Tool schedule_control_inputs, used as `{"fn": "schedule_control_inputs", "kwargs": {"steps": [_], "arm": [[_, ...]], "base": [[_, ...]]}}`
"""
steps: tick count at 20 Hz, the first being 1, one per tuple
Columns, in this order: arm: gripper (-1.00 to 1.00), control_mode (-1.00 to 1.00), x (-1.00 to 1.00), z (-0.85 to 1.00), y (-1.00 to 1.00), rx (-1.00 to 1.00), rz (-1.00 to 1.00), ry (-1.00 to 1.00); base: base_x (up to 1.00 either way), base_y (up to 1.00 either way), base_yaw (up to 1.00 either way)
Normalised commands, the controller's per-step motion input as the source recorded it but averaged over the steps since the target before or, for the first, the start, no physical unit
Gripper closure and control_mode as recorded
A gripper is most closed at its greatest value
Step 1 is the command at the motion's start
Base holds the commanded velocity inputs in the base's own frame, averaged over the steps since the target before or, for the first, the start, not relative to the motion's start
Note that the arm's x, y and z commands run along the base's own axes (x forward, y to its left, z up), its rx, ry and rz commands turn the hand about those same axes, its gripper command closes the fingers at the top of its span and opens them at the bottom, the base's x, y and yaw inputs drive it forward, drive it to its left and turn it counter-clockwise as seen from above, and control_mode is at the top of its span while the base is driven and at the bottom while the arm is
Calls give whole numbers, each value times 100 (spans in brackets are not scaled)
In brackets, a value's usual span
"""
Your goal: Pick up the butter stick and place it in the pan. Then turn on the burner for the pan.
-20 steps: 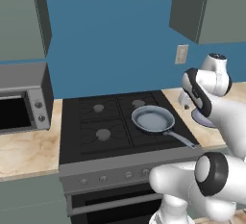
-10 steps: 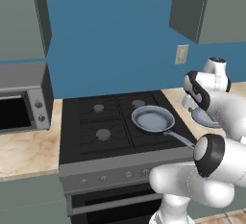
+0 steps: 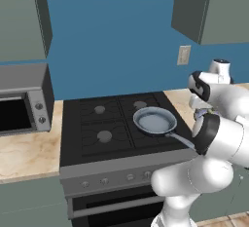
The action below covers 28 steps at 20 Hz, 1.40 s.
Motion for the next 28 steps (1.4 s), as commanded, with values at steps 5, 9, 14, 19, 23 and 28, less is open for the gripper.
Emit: {"fn": "schedule_control_inputs", "kwargs": {"steps": [5, 9, 14, 19, 23, 28], "arm": [[-100, -100, 26, -9, -30, 1, 0, 7], [-100, -100, 20, -18, -34, 1, 0, 3], [-100, -100, 25, -23, -41, 2, 0, 0], [-100, -100, 21, -27, -43, 2, 0, 0], [-100, -100, 27, -19, -35, 2, 0, 1], [-100, -100, 20, -14, -35, 2, 0, 3]], "base": [[0, 0, 0], [0, 0, 0], [0, 0, 0], [0, 0, 0], [0, 0, 0], [0, 0, 0]]}}
